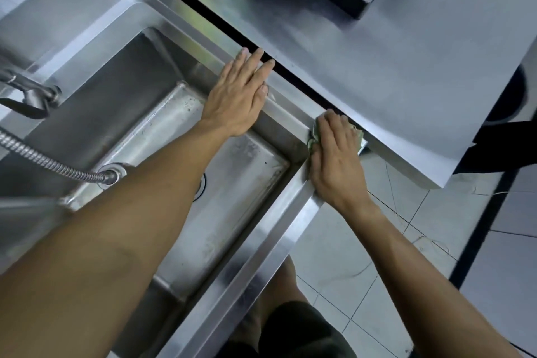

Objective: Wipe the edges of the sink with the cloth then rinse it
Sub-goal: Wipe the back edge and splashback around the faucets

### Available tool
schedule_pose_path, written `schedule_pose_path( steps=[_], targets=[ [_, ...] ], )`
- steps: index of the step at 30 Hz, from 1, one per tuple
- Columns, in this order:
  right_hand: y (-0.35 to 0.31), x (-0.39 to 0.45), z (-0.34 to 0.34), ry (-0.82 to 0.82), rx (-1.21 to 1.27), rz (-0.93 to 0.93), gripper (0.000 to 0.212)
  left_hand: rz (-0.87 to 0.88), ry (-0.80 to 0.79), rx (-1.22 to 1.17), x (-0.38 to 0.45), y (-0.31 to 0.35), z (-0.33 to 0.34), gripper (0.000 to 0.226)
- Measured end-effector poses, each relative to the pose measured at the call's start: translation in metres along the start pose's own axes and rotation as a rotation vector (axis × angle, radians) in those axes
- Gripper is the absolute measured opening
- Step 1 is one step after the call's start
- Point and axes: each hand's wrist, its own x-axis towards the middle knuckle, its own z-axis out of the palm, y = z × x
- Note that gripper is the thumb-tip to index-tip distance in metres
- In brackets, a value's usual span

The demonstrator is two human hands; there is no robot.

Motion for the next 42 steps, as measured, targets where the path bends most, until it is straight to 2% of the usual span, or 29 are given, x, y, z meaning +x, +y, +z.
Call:
schedule_pose_path(
  steps=[5, 8, 9, 12, 15, 18, 20, 21, 25, 32, 37, 39, 42],
  targets=[
    [0.002, -0.061, 0.002, -0.135, 0.042, -0.305, 0.050, 0.002, -0.022, 0.002, 0.002, -0.002, 0.000, 0.056],
    [0.022, -0.046, -0.007, -0.192, -0.008, -0.510, 0.047, 0.013, -0.043, 0.004, 0.003, -0.002, -0.001, 0.057],
    [0.030, -0.031, -0.012, -0.176, -0.011, -0.483, 0.048, 0.015, -0.047, 0.002, 0.004, -0.003, -0.002, 0.057],
    [0.046, 0.005, -0.029, -0.055, -0.002, -0.251, 0.049, 0.013, -0.045, 0.001, 0.003, -0.002, -0.003, 0.057],
    [0.018, -0.023, -0.012, -0.011, 0.028, -0.136, 0.048, 0.011, -0.034, 0.004, 0.002, -0.002, -0.001, 0.057],
    [0.000, -0.065, 0.004, -0.159, 0.041, -0.385, 0.043, 0.017, -0.030, -0.004, 0.002, -0.004, -0.002, 0.057],
    [0.016, -0.051, -0.007, -0.260, -0.007, -0.588, 0.043, 0.021, -0.031, -0.010, 0.002, -0.003, -0.001, 0.057],
    [0.026, -0.034, -0.014, -0.259, -0.023, -0.610, 0.044, 0.019, -0.032, -0.010, 0.002, -0.003, 0.000, 0.057],
    [0.046, 0.023, -0.033, -0.140, -0.093, -0.406, 0.049, 0.000, -0.014, 0.010, 0.002, -0.001, 0.002, 0.057],
    [0.033, 0.048, -0.024, -0.244, -0.202, -0.508, 0.056, 0.032, -0.057, -0.045, 0.002, -0.008, -0.002, 0.058],
    [-0.025, 0.115, 0.008, -0.189, -0.159, -0.598, 0.054, -0.010, -0.021, -0.024, 0.007, -0.045, -0.012, 0.058],
    [-0.058, 0.144, 0.021, -0.192, -0.138, -0.581, 0.053, -0.033, -0.008, 0.036, 0.013, -0.067, -0.015, 0.059],
    [-0.081, 0.153, 0.032, -0.158, -0.126, -0.478, 0.053, -0.176, -0.005, -0.001, 0.020, -0.083, -0.017, 0.062]
  ],
)
